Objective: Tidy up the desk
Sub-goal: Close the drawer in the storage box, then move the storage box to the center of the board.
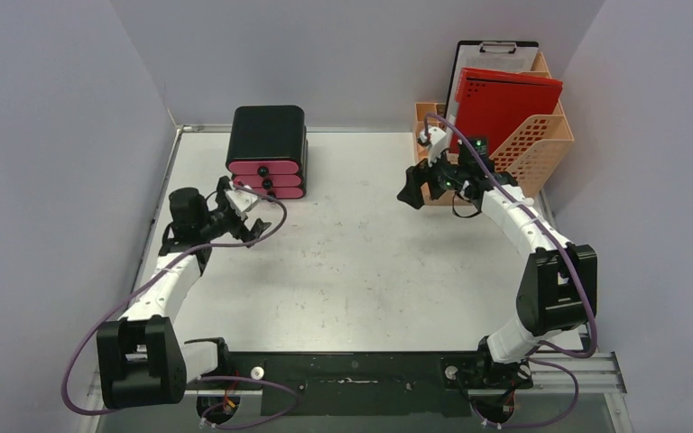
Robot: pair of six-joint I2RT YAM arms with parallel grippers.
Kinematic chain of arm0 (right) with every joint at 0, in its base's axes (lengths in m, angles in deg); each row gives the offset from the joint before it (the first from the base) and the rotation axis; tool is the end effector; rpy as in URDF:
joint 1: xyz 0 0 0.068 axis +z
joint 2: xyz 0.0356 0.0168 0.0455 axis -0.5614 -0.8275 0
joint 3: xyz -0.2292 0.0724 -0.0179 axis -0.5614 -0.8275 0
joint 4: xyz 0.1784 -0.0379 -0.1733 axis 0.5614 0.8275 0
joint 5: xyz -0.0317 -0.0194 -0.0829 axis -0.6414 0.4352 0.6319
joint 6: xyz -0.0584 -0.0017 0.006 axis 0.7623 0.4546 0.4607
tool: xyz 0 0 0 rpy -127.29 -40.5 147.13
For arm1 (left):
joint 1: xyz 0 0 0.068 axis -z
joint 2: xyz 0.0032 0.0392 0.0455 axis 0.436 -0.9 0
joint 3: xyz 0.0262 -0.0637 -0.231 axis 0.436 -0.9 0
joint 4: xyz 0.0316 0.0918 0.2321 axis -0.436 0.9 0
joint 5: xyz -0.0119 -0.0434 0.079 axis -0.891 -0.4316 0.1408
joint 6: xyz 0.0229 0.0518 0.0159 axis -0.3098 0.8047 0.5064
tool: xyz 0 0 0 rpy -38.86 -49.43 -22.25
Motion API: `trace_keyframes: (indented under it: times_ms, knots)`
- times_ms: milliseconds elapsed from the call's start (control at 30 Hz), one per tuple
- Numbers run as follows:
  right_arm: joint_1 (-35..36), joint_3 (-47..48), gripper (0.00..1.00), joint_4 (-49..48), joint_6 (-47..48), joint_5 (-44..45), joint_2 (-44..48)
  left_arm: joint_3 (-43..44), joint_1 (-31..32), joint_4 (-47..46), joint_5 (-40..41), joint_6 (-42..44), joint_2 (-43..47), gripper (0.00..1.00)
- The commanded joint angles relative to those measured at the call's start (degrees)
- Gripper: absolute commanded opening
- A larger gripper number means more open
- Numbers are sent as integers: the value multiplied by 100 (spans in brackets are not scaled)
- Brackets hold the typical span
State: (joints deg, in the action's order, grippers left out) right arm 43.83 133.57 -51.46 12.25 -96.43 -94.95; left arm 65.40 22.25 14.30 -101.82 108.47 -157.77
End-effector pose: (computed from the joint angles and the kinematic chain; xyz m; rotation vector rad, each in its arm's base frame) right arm 0.3340 0.0864 0.2482 -0.8187 1.9892 0.7932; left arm 0.2625 -0.0123 0.2067 0.9710 1.6245 -0.2598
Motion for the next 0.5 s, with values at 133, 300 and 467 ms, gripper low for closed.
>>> trace_keyframes:
  times_ms: [133,300,467]
  knots:
    - [-61,904,90,466,-205,1332,473,1135,-50,2486,-463,-1031,358,96]
    - [-101,1385,90,945,-205,2424,433,1594,-64,3576,-85,-1273,379,96]
    - [-153,1351,90,950,-179,2820,285,1886,-69,4486,-205,-1126,410,96]
